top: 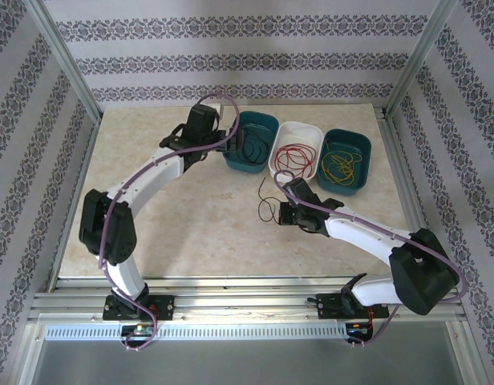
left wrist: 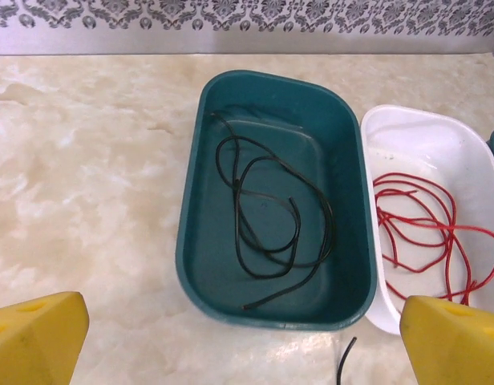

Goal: Untangle the cables

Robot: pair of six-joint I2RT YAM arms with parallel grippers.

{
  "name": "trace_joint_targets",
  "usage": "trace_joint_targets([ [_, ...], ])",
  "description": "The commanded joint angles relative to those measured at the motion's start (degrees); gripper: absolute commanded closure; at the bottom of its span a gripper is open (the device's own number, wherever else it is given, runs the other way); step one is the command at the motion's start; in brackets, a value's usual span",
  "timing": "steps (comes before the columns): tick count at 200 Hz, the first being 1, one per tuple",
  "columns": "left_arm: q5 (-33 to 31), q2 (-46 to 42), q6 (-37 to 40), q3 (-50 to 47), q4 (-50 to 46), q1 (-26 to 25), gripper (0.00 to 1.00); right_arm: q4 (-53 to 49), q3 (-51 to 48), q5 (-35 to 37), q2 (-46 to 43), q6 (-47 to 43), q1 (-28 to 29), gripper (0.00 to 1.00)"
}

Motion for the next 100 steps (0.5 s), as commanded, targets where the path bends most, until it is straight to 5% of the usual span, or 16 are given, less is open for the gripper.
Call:
trace_joint_targets([
  [1,-2.9,-5.9,-1.2,-4.5,6.9,0.8,0.01,0.9,-0.1,0.1,-1.6,-1.5,1.2,1.00],
  [100,-10.4,-15.2,-1.6,-14.2,4.0,1.3,0.01,2.4,-1.2,1.8,-8.2,-4.3,4.8,1.00],
])
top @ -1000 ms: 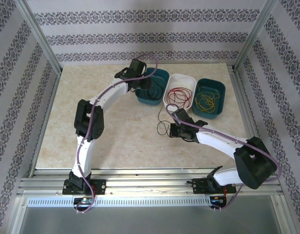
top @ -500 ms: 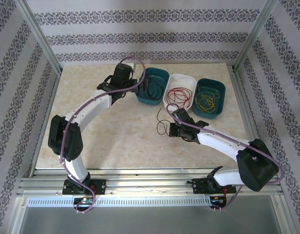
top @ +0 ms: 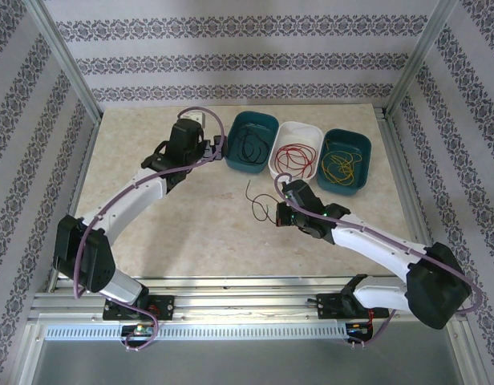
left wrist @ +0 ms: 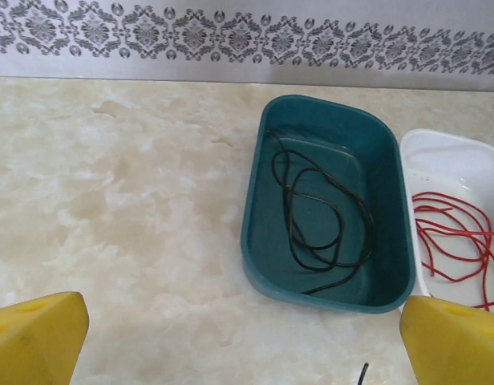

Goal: Untangle the cables

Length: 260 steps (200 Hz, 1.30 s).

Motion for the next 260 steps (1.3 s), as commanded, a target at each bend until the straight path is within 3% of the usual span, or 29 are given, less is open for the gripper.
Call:
trace_joint_targets([
  [1,-2.7,-2.9,-1.4,-1.4,-0.3,1.0,0.00,1.2,-0.7,1.6,-1.5,-1.5,1.2,1.00],
  [65,-7.7,-10.3,-2.3,-7.3,0.0,1.8,0.01,2.2,1.6,1.5,-3.3,-4.0,5.6,1.00],
  [154,-17.2,-19.0,-2.3,-14.1,1.7,2.4,0.01,3.2,10.1,1.7,-1.0,-6.6,5.3,1.00],
  [260,-18.8,-21.8,-1.3,-19.2,6.1,2.6,0.01,7.3,21.9,-1.9,9.8,-4.8,-3.3,1.00],
])
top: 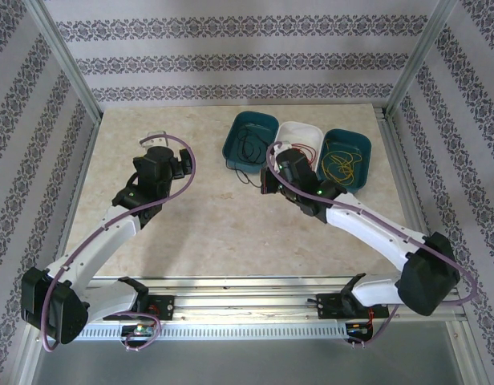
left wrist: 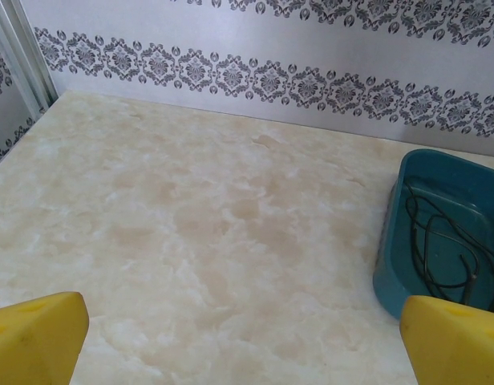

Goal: Untangle the cables

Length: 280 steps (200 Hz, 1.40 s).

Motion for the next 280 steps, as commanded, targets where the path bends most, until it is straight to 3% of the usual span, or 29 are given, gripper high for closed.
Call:
trace_joint_targets([
  [1,-1.9,-1.1,0.0,-0.9,3.1,1.0,0.01,1.9,3.8,-1.5,2.6,0.8,-2.0,1.00],
  [44,-1.4,0.0,0.5,-1.3,5.5,1.2,0.00,3.0,10.4,-3.8,9.7,1.6,-5.9,1.00],
  [118,-1.4,1.5,1.4,-1.4,5.9,1.5,0.01,4.3,18.4,2.7,20.1,8.3,-10.2,1.00],
  [202,0.2,2.5,3.0,0.0,4.6,1.9,0.01,-0.4,30.1,7.3,34.3,14.5,-9.9,1.00],
  [238,0.2,2.7,3.1,-0.4,4.4,2.2,0.01,-4.5,35.7,12.3,39.1,14.1,-8.2,1.00],
  [280,1.0,3.1,3.3,-0.2,4.3,2.5,0.01,-6.3,38.9,11.8,43.4,14.1,-7.0,0.96],
])
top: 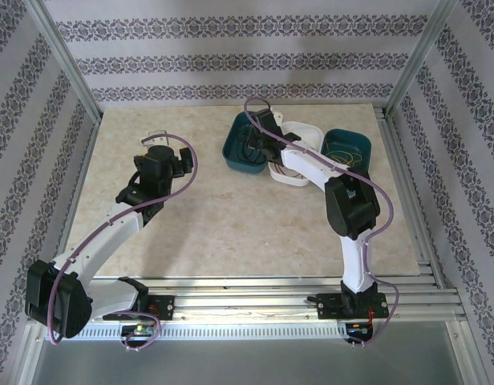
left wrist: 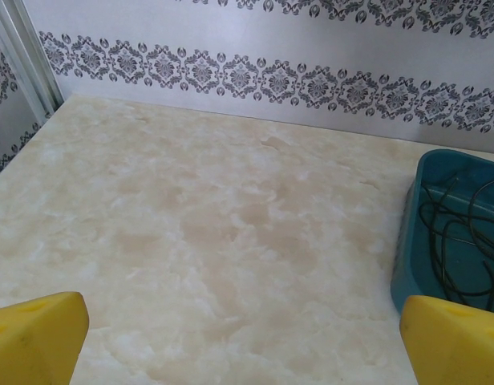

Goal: Untangle the cables

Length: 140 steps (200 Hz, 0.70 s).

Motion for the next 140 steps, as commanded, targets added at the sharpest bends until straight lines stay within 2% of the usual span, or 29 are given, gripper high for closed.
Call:
trace_joint_targets([
  [1,0.5,0.7,1.3,1.0,0.3,0.9,0.01,-2.6,2.6,2.2,2.3,0.7,1.1,0.96],
  [64,1.7,1.3,0.5,1.1,0.5,1.1,0.01,-3.4,2.3,-0.6,4.8,0.5,1.3,0.81],
  [102,2.1,1.8,0.2,1.4,0.3,1.1,0.01,-2.3,0.3,-0.6,2.5,-0.8,1.4,0.64],
  [140,2.2,2.1,0.1,1.7,0.3,1.2,0.01,-1.9,-1.0,-0.7,-1.1,-3.4,1.4,0.56],
])
